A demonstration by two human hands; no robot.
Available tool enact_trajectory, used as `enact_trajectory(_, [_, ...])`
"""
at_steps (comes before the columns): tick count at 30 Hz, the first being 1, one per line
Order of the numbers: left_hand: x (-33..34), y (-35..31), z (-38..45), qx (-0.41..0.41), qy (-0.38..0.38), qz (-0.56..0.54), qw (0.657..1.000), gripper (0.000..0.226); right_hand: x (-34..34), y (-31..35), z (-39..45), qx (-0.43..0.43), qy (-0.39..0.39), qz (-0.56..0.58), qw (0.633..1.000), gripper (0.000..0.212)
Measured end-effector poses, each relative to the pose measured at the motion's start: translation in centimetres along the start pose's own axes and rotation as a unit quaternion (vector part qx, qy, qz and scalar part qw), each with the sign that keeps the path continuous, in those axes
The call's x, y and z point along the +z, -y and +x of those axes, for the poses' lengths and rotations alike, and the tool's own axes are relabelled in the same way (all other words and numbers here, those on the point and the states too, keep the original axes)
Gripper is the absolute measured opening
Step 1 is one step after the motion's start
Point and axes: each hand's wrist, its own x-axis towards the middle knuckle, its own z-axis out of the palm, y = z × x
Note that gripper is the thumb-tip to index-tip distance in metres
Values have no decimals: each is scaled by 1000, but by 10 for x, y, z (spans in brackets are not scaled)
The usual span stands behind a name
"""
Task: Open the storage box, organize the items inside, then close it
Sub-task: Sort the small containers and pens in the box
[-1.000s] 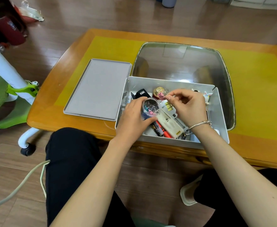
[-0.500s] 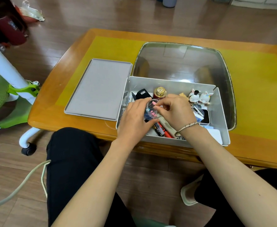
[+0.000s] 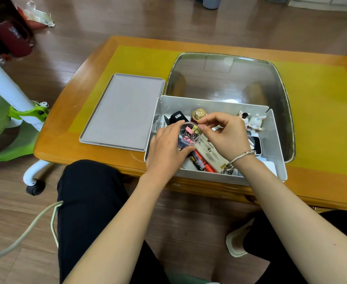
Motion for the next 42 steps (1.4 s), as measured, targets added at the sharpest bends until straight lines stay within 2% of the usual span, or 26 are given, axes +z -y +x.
enact_trajectory(6, [-1,0,-1,-3,0,-12,1000,71,5,2,0,-15,48,-47,998,10])
enact_trajectory(12, [-1,0,1,-8,4,-37,999,68,-8,-9,1,-6,27,-82,996,10])
enact_trajectory(14, [-5,-1,0,-35,-29,-96,994,61,-14,-15,1,5,74,-97,993,10])
enact_trajectory(15, [-8,0,-1,-53,-59,-125,989,60,-17,-18,2,15,124,-112,986,10])
enact_trajectory(17, [-15,3,-2,-75,-119,-142,980,63,-20,-22,2,47,265,-160,950,13])
enact_trajectory(19, [-19,6,-2,-81,-134,-125,980,67,-14,-24,0,62,374,-229,897,15])
enact_trajectory(24, [-19,6,-1,-65,-109,-87,988,65,14,-23,-1,15,446,-372,814,30])
enact_trajectory(27, [-17,7,-1,-67,-111,-81,988,65,31,-22,3,30,470,-409,782,23])
enact_trajectory(29, [-17,7,-1,-66,-113,-74,989,66,41,-18,4,18,443,-428,788,11])
enact_trajectory(32, [-17,7,-1,-69,-117,-80,988,66,47,-17,2,-15,358,-420,834,14])
enact_trajectory(34, [-18,8,-1,-71,-118,-82,987,65,42,-23,4,6,333,-351,875,18])
enact_trajectory(36, [-17,8,-1,-69,-119,-76,988,65,34,-29,7,26,326,-293,898,22])
enact_trajectory(39, [-16,8,-1,-65,-117,-63,989,66,22,-38,8,25,262,-223,939,19])
enact_trajectory(42, [-15,8,-1,-64,-113,-50,990,65,18,-39,4,30,226,-159,961,20])
